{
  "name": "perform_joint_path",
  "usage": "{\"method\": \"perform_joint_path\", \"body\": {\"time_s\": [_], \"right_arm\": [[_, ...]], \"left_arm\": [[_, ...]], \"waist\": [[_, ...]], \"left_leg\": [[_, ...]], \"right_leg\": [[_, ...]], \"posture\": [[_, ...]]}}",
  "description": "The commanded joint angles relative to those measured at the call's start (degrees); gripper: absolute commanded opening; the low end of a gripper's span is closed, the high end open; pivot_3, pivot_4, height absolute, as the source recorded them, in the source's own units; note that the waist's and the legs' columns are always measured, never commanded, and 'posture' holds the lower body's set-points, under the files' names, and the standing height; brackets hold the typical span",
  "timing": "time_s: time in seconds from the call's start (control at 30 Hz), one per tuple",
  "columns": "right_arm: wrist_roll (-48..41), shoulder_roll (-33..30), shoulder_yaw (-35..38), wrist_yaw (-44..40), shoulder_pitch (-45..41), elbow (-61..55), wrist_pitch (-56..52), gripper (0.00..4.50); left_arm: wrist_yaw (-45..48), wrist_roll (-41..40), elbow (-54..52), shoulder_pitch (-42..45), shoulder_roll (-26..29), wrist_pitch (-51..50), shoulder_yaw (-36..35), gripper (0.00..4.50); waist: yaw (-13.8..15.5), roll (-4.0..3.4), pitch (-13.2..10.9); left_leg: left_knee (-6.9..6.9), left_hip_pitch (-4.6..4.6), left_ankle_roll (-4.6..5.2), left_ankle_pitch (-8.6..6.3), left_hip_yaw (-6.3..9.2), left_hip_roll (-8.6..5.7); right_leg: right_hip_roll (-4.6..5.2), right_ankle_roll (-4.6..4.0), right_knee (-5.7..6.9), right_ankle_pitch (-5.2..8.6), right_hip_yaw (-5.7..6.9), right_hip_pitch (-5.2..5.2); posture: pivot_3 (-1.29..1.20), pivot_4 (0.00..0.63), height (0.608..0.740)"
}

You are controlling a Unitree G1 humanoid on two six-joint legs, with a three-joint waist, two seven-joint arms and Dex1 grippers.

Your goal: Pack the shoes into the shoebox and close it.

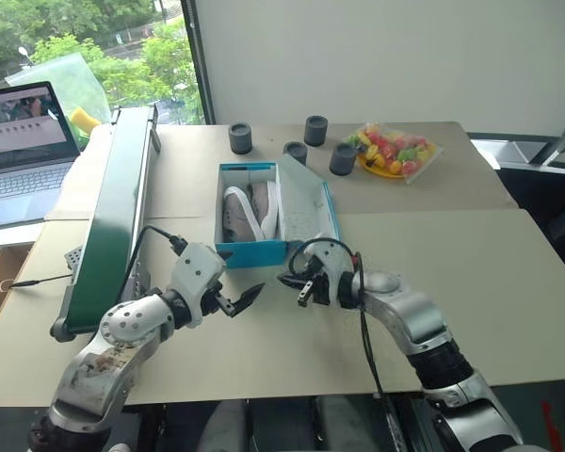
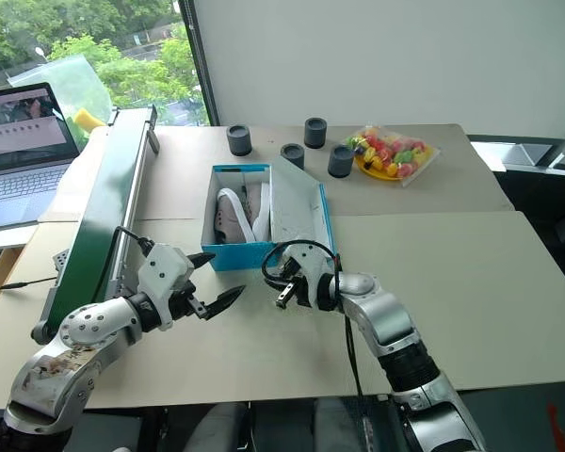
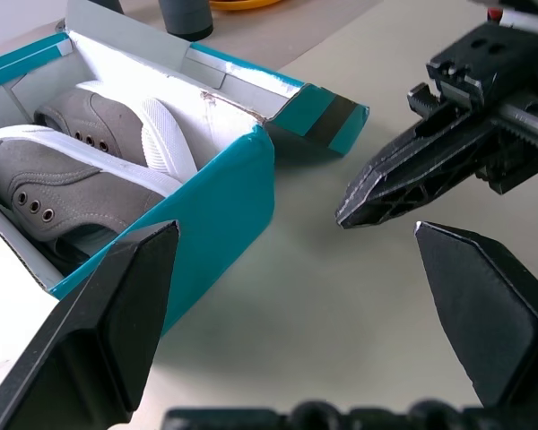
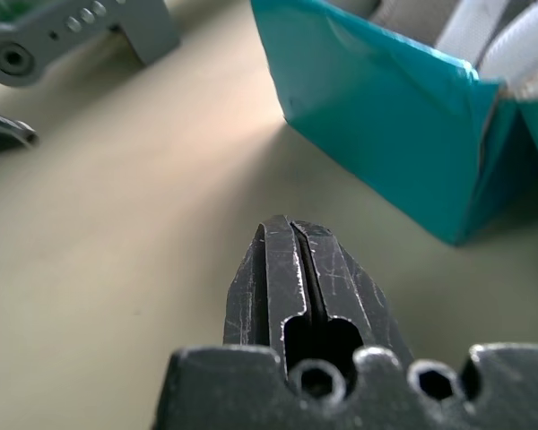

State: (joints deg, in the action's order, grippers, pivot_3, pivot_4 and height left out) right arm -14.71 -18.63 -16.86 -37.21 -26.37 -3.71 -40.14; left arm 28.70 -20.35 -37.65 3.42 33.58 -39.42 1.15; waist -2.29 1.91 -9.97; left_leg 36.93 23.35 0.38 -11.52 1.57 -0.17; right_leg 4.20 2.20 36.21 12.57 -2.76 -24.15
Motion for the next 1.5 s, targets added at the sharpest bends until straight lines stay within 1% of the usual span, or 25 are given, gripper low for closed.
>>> {"method": "perform_joint_path", "body": {"time_s": [0.03, 0.07, 0.13, 0.27, 0.33, 0.43, 0.53, 0.6, 0.73, 0.8, 0.93, 1.13, 1.3, 1.4, 1.5], "right_arm": [[5.70, -1.20, 2.89, 7.72, -1.85, 4.57, 0.26, 0.02], [8.01, -1.82, 2.88, 9.95, -2.37, 6.87, 1.27, 0.02], [10.44, -2.58, 1.88, 11.24, -2.61, 8.48, 2.41, 0.02], [11.68, 2.02, 5.47, 18.42, -3.98, 13.49, 1.94, 0.02], [11.16, 4.44, 7.58, 20.38, -4.33, 15.00, 1.58, 0.02], [8.07, 10.86, 13.26, 25.10, -5.30, 18.71, 0.18, 0.02], [5.81, 14.43, 17.26, 26.61, -6.29, 20.83, -2.27, 0.02], [5.00, 15.78, 18.57, 26.88, -6.93, 21.30, -3.25, 0.02], [0.36, 19.17, 21.64, 25.84, -7.52, 19.67, -8.16, 0.02], [-0.12, 20.18, 22.80, 27.06, -7.80, 20.18, -8.22, 0.02], [0.44, 22.51, 28.03, 33.49, -9.46, 26.16, 0.25, 0.02], [-5.05, 25.82, 35.89, 38.06, -13.81, 35.07, 12.70, 0.02], [-13.62, 26.98, 43.85, 39.49, -16.65, 40.79, 20.64, 0.02], [-18.21, 27.55, 44.52, 34.59, -16.83, 37.78, 23.79, 0.02], [-25.41, 28.66, 43.89, 28.08, -17.02, 31.43, 20.69, 0.02]], "left_arm": [[-0.14, -0.05, -1.94, -0.32, 0.27, 0.37, -1.06, 4.50], [-0.13, -0.02, -1.90, -0.36, 0.34, 0.39, -1.14, 4.50], [-0.09, -0.01, -1.82, -0.34, 0.40, 0.41, -1.24, 4.50], [0.07, 0.01, -1.48, 0.27, 0.52, 0.51, -1.25, 4.50], [0.14, 0.07, -1.30, 0.50, 0.59, 0.58, -1.22, 4.50], [0.13, 0.12, -0.98, 0.78, 0.56, 0.67, -1.37, 4.50], [0.06, 0.19, -0.86, 0.89, 0.51, 0.71, -1.35, 4.50], [0.02, 0.18, -0.79, 0.95, 0.45, 0.73, -1.36, 4.50], [-0.18, 0.31, -0.81, 0.87, 0.38, 0.79, -1.38, 4.50], [-0.31, 0.29, -0.92, 0.82, 0.30, 0.74, -1.41, 4.50], [-0.65, 0.28, -1.34, 0.56, 0.08, 0.65, -1.26, 4.50], [-0.66, 0.19, -1.33, 0.50, 0.16, 0.70, -1.23, 4.50], [-0.63, 0.19, -1.37, 0.50, 0.23, 0.70, -1.27, 4.50], [-0.81, 0.22, -1.67, 0.22, 0.21, 0.60, -1.35, 4.50], [-1.00, 0.23, -1.94, -0.06, 0.19, 0.51, -1.48, 4.50]], "waist": [[0.04, 0.00, 0.00], [0.04, 0.00, 0.00], [0.06, 0.00, 0.00], [-0.29, 0.01, 0.00], [-0.32, 0.01, 0.01], [-0.36, 0.02, 0.01], [-0.36, 0.02, 0.02], [-0.34, 0.02, 0.02], [-0.38, 0.02, 0.02], [-0.44, 0.01, 0.02], [-0.47, 0.01, 0.02], [-0.02, 0.01, 0.03], [-0.21, 0.00, 0.03], [-0.19, 0.00, 0.02], [-0.43, -0.02, 0.01]], "left_leg": [[0.00, 0.00, 0.00, 0.00, 0.00, 0.00], [0.00, 0.00, 0.00, 0.00, 0.00, 0.00], [0.00, 0.01, 0.00, 0.00, -0.02, -0.02], [-0.02, 0.03, 0.00, 0.00, -0.02, -0.01], [-0.02, 0.01, 0.00, 0.00, -0.05, -0.01], [0.00, -0.02, 0.00, 0.00, -0.04, 0.01], [0.00, -0.05, 0.00, 0.00, -0.04, 0.04], [0.00, -0.06, 0.00, 0.00, -0.03, 0.05], [-0.01, -0.06, 0.00, 0.00, -0.03, 0.06], [-0.02, -0.06, 0.00, 0.00, -0.03, 0.06], [-0.02, -0.08, 0.00, 0.00, -0.03, 0.06], [-0.01, -0.07, 0.00, 0.00, 0.00, 0.04], [-0.03, -0.07, 0.00, 0.00, -0.01, 0.06], [-0.02, -0.07, 0.00, 0.00, -0.01, 0.06], [-0.02, -0.03, 0.00, 0.00, -0.02, 0.06]], "right_leg": [[0.00, 0.00, -0.01, 0.00, 0.00, 0.00], [0.00, 0.00, -0.01, 0.00, 0.00, 0.00], [0.00, 0.00, 0.00, 0.00, 0.00, -0.01], [-0.04, 0.00, -0.01, 0.00, -0.01, -0.02], [-0.10, -0.04, -0.01, -0.02, -0.05, -0.04], [-0.12, -0.05, 0.00, -0.04, -0.05, 0.00], [-0.13, -0.07, 0.01, -0.07, -0.08, 0.01], [-0.13, -0.07, 0.01, -0.07, -0.08, 0.01], [-0.14, -0.07, 0.01, -0.07, -0.07, 0.01], [-0.16, -0.07, 0.01, -0.07, -0.08, 0.00], [-0.18, -0.10, 0.02, -0.09, -0.08, 0.00], [-0.15, -0.09, -0.01, -0.11, -0.07, 0.05], [-0.18, -0.09, -0.01, -0.11, -0.07, 0.03], [-0.17, -0.09, -0.01, -0.11, -0.07, 0.06], [-0.17, -0.08, -0.01, -0.11, -0.08, 0.01]], "posture": [[0.00, 0.150, 0.731], [0.00, 0.150, 0.731], [0.00, 0.150, 0.731], [0.00, 0.150, 0.731], [0.00, 0.150, 0.731], [0.00, 0.150, 0.731], [0.00, 0.150, 0.731], [0.00, 0.150, 0.731], [0.00, 0.150, 0.731], [0.00, 0.150, 0.731], [0.00, 0.150, 0.731], [0.00, 0.150, 0.731], [0.00, 0.150, 0.731], [0.00, 0.150, 0.731], [0.00, 0.150, 0.731]]}}
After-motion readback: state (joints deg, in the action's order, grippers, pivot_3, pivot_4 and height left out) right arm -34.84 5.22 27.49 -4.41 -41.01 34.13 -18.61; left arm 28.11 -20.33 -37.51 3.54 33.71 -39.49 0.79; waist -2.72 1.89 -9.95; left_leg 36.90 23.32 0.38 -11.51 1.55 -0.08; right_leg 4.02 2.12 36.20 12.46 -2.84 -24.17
